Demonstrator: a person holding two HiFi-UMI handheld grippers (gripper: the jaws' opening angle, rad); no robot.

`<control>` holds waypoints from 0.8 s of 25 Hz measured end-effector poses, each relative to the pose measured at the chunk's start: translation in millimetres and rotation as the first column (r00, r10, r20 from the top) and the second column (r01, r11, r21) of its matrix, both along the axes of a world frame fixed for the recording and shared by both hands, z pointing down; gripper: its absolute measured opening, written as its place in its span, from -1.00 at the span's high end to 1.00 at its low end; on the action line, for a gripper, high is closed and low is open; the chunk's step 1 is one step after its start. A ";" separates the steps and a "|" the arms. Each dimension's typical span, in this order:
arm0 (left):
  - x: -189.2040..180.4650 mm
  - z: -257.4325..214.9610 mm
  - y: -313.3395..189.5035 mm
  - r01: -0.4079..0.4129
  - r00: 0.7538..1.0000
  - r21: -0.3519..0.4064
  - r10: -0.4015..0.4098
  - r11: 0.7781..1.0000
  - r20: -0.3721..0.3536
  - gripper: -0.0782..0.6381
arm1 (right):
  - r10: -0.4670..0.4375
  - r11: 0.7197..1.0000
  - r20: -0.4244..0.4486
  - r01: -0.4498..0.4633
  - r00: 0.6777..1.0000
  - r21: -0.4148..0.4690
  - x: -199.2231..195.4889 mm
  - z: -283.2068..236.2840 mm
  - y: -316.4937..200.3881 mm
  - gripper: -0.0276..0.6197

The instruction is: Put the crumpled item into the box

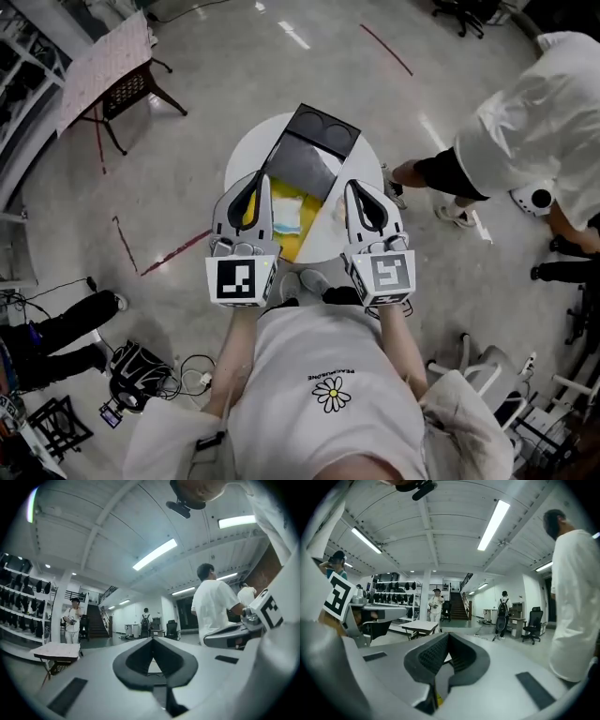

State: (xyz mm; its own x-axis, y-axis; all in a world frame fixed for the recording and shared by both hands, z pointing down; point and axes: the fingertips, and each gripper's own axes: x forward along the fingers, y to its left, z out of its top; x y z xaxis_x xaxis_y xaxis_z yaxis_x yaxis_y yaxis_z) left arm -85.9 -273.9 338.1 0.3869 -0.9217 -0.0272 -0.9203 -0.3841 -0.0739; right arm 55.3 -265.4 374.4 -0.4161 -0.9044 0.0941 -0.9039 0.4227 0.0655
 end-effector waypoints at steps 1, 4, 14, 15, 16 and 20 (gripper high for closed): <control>-0.3 1.2 2.6 0.003 1.000 -0.003 -0.003 1.000 0.005 0.78 | -0.002 1.000 -0.005 0.002 1.000 0.002 -0.6 -0.3 0.1 0.91; -2.7 1.3 6.9 0.011 1.000 0.005 -0.011 1.000 0.025 0.78 | -0.002 1.000 -0.009 0.002 1.000 0.000 -1.1 0.3 1.6 0.91; -11.3 -2.7 12.2 0.034 0.999 0.011 -0.035 0.999 0.016 0.78 | -0.023 1.000 0.000 0.023 1.000 -0.001 -7.0 0.5 6.9 0.91; -12.7 -2.2 12.0 0.037 0.999 0.009 -0.037 0.999 0.015 0.78 | -0.023 1.000 0.000 0.023 1.000 -0.003 -7.4 1.4 7.1 0.91; -13.9 -1.8 11.5 0.039 0.999 0.008 -0.039 0.999 0.015 0.78 | -0.023 1.000 0.000 0.023 1.000 -0.004 -7.8 2.1 7.2 0.91; -16.4 -1.3 9.7 0.044 0.999 0.005 -0.044 0.999 0.012 0.78 | -0.027 1.000 -0.004 0.027 1.000 -0.002 -8.4 1.4 6.4 0.91</control>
State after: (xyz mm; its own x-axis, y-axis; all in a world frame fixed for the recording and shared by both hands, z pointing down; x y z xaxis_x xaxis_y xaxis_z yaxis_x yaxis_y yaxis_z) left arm -102.3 -264.2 336.8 0.3460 -0.9378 -0.0277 -0.9355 -0.3426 -0.0867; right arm 46.8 -258.9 375.8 -0.4402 -0.8926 0.0974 -0.8918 0.4472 0.0679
